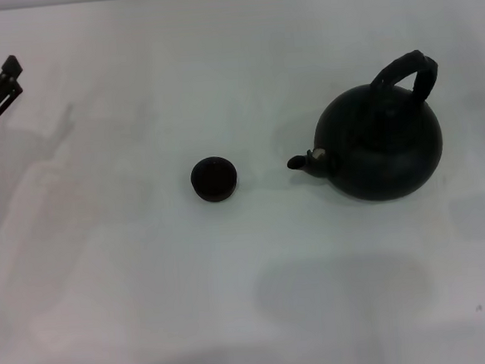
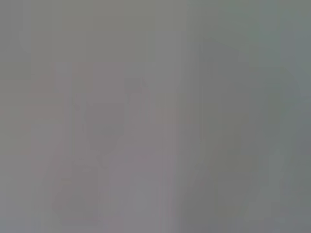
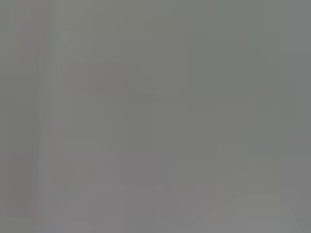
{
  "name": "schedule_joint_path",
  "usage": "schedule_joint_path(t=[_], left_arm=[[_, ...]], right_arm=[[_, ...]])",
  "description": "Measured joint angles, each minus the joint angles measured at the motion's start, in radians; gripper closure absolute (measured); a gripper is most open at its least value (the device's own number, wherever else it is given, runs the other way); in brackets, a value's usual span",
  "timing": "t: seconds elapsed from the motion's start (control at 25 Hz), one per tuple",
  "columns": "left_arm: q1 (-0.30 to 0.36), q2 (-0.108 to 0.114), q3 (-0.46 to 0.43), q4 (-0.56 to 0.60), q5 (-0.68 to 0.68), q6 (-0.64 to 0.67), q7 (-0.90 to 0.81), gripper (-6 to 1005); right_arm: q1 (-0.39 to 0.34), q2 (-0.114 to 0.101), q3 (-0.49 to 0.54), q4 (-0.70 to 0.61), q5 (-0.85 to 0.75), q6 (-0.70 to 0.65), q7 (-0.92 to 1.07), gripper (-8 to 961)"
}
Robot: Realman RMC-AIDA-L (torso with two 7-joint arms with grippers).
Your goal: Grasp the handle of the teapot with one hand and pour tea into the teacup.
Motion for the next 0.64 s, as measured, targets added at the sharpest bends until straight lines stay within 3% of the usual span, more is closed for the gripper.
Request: schedule_joint_path(t=[0.16, 0.64], left_arm=[[-0.005, -0.001, 0.000, -0.024, -0.039, 0.004, 0.029, 120], [-0.034, -0.002, 0.000, -0.082, -0.117, 0.009, 0.141, 120]], right_arm=[[0.014, 0.000, 0.053, 0.005, 0.000, -0.035, -0.008, 208], [0.033, 0.004, 0.074, 0.037, 0.001, -0.065, -0.093, 208]])
